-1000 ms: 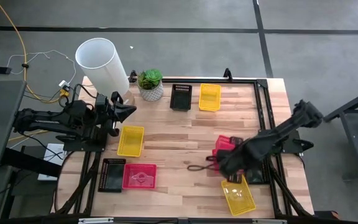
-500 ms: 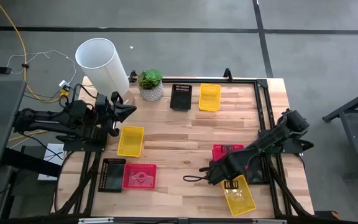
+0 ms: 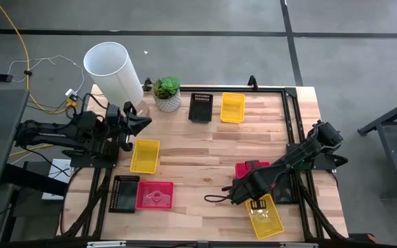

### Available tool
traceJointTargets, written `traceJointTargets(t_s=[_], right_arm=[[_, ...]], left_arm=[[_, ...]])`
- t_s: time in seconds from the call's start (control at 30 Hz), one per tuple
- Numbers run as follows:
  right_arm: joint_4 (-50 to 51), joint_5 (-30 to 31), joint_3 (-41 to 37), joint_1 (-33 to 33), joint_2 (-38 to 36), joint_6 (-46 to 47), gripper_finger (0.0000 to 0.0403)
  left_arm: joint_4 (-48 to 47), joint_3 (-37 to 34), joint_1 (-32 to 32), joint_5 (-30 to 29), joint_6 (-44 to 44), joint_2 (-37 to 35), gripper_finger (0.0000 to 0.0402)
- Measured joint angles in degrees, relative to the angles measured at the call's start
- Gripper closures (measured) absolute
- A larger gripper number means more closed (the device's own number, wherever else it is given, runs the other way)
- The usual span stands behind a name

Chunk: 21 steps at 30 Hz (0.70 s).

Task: Stack baskets by color
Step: Stack the top red bin on top of the bottom right red bin on the table, then adjust the stacked red bin on the table

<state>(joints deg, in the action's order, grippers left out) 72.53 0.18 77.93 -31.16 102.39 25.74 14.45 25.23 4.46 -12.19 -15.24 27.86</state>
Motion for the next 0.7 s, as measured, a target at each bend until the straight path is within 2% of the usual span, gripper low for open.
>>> traceJointTargets(t_s=[0.2,0.33,0.43,0.53,0.6,0.7], right_arm=[[0.7,0.6,0.0,0.5,-0.7,-1.7,0.0192],[2.7,1.3,0.0,1.1,-4.2,-4.6,0.0147],[3.2,6.1,0.0,1.7,-8.4,-4.7,0.0141],[-1.4,5.8,-2.1,3.9,-12.9,-2.1,0.0153],[-4.0,4.5,-5.8,5.1,-15.1,-1.0,0.0174],[-7.8,1.9,-12.0,6.9,-16.8,0.2,0.0231]], left_arm=[[-0.1,0.0,0.0,0.0,-0.1,0.0,0.0401],[-0.1,0.0,0.0,0.0,-0.1,0.0,0.0401],[-0.1,0.0,0.0,0.0,0.0,0.0,0.0401],[-0.1,0.0,0.0,0.0,0.4,0.0,0.0401],[-0.1,0.0,0.0,0.0,0.4,0.0,0.0401],[-0.1,0.0,0.0,0.0,0.4,0.0,0.0401]])
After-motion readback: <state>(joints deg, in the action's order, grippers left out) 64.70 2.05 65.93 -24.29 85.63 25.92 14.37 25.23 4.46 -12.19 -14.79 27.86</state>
